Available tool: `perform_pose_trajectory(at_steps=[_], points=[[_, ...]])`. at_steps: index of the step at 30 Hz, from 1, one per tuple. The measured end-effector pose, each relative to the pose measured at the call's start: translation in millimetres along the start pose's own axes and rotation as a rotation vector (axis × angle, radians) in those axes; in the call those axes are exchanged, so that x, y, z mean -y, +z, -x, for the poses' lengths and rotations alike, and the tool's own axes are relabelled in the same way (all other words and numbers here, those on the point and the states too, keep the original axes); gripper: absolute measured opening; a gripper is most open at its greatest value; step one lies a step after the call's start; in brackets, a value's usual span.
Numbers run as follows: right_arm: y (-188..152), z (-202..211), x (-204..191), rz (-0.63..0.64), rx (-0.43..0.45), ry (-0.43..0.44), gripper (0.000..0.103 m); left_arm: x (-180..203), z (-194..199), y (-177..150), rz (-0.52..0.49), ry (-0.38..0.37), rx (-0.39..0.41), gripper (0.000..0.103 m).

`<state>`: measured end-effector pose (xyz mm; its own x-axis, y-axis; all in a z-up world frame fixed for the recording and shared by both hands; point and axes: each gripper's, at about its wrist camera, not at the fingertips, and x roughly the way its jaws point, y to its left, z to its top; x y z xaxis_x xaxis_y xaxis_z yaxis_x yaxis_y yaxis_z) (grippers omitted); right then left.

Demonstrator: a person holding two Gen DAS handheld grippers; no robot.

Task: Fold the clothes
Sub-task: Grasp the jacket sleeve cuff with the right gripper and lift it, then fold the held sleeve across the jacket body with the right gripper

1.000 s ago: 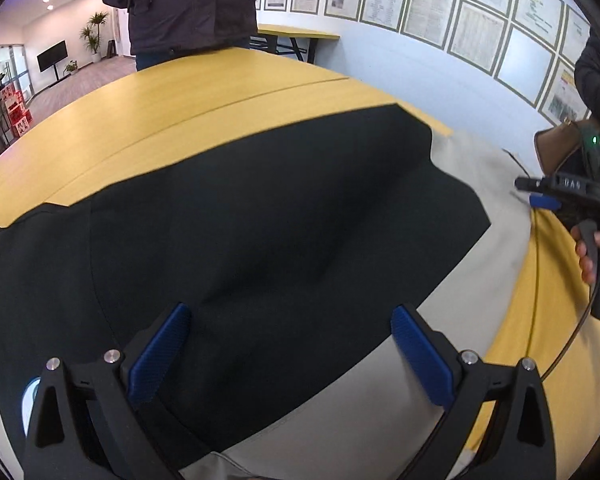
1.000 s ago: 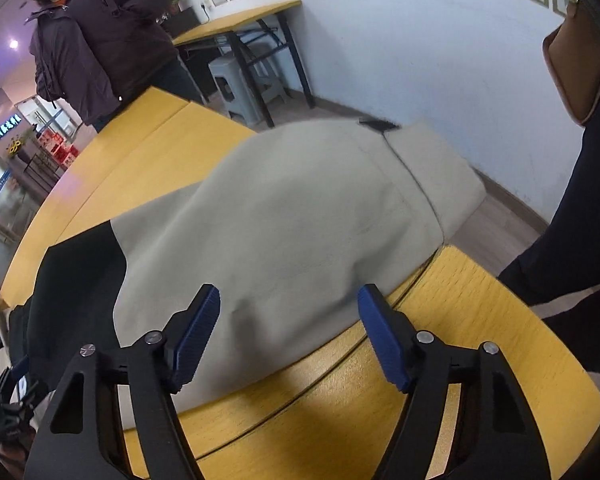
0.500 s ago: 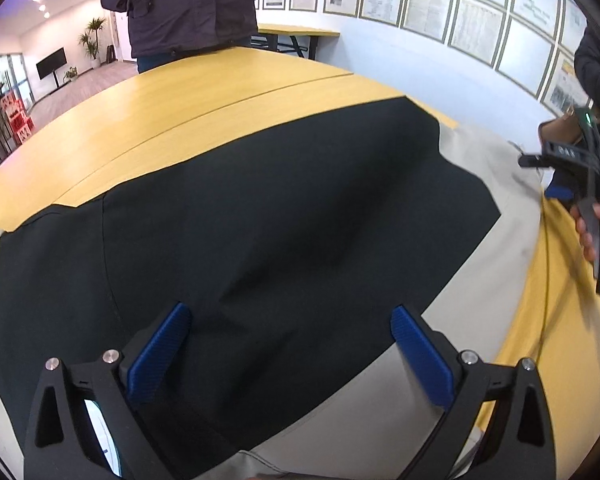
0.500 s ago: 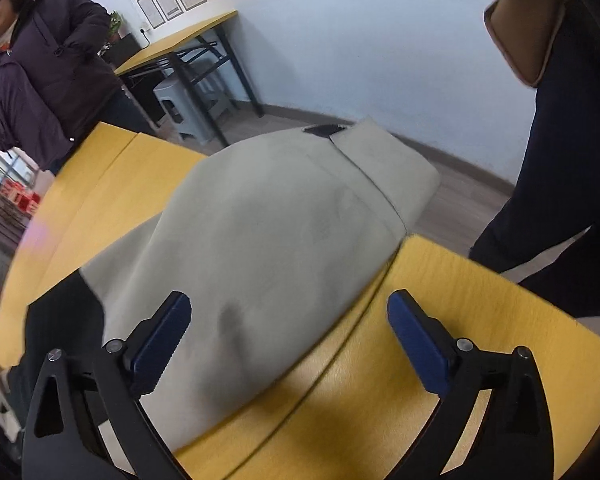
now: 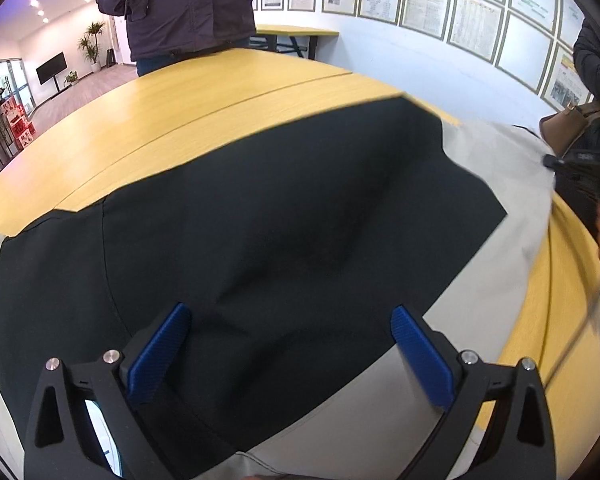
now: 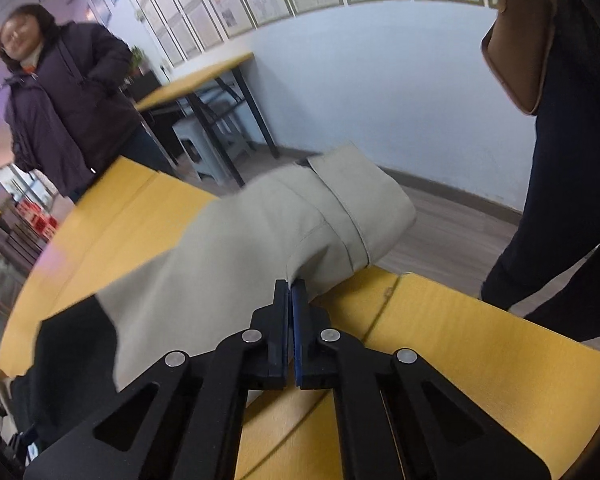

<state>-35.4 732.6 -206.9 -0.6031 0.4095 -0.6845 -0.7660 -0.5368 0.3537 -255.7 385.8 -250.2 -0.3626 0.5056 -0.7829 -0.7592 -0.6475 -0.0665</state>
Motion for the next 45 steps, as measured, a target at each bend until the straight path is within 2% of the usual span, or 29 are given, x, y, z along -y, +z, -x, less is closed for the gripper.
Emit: perform_pose_trajectory(at_steps=[3,5,6,8,11,15,17,20,23,26,29,31,35,38,40,43,45], points=[[-9,36,6,-0.022,0.051,0.015,0.001,14,3,8,-0.025,-0.046,0.036,0.103],[-14,55,8,-0.026,0.075,0.019,0.001,27,-12,12,-0.066,-0.026,-0.013,0.103],[-16,60,7,-0.021,0.079,0.019,0.001,32,-23,12,-0.092,-0.005,-0.062,0.103],[-18,69,2,-0.006,0.088,0.028,0.001,36,-26,15,-0.112,0.012,-0.069,0.103],[-8,89,-23,0.062,0.157,0.072,0.001,36,-26,17,-0.11,0.008,-0.074,0.103],[6,131,-78,0.192,0.27,0.178,0.001,31,-12,11,-0.082,0.016,-0.069,0.103],[5,156,-112,0.278,0.318,0.24,0.001,20,17,4,-0.017,0.013,-0.017,0.103],[-6,196,-167,0.41,0.379,0.367,0.001,-22,104,-26,0.124,0.04,0.127,0.103],[-32,230,-224,0.532,0.397,0.526,0.001,-67,187,-79,0.235,0.133,0.182,0.103],[-75,256,-277,0.641,0.381,0.669,0.001,-117,263,-144,0.336,0.235,0.172,0.103],[-138,266,-334,0.763,0.327,0.786,0.001,-159,327,-206,0.417,0.317,0.155,0.103],[-191,263,-369,0.852,0.269,0.833,0.001,-183,369,-243,0.464,0.357,0.162,0.103],[-306,223,-422,1.032,0.107,0.862,0.001,-219,439,-300,0.51,0.386,0.208,0.103],[-391,192,-443,1.144,-0.035,0.865,0.001,-233,472,-325,0.495,0.361,0.239,0.103],[-443,174,-448,1.207,-0.117,0.848,0.001,-240,480,-336,0.475,0.343,0.249,0.103],[-495,154,-456,1.274,-0.196,0.819,0.001,-247,470,-331,0.46,0.293,0.251,0.103],[-509,153,-463,1.296,-0.228,0.832,0.003,-250,465,-325,0.437,0.26,0.269,0.103]])
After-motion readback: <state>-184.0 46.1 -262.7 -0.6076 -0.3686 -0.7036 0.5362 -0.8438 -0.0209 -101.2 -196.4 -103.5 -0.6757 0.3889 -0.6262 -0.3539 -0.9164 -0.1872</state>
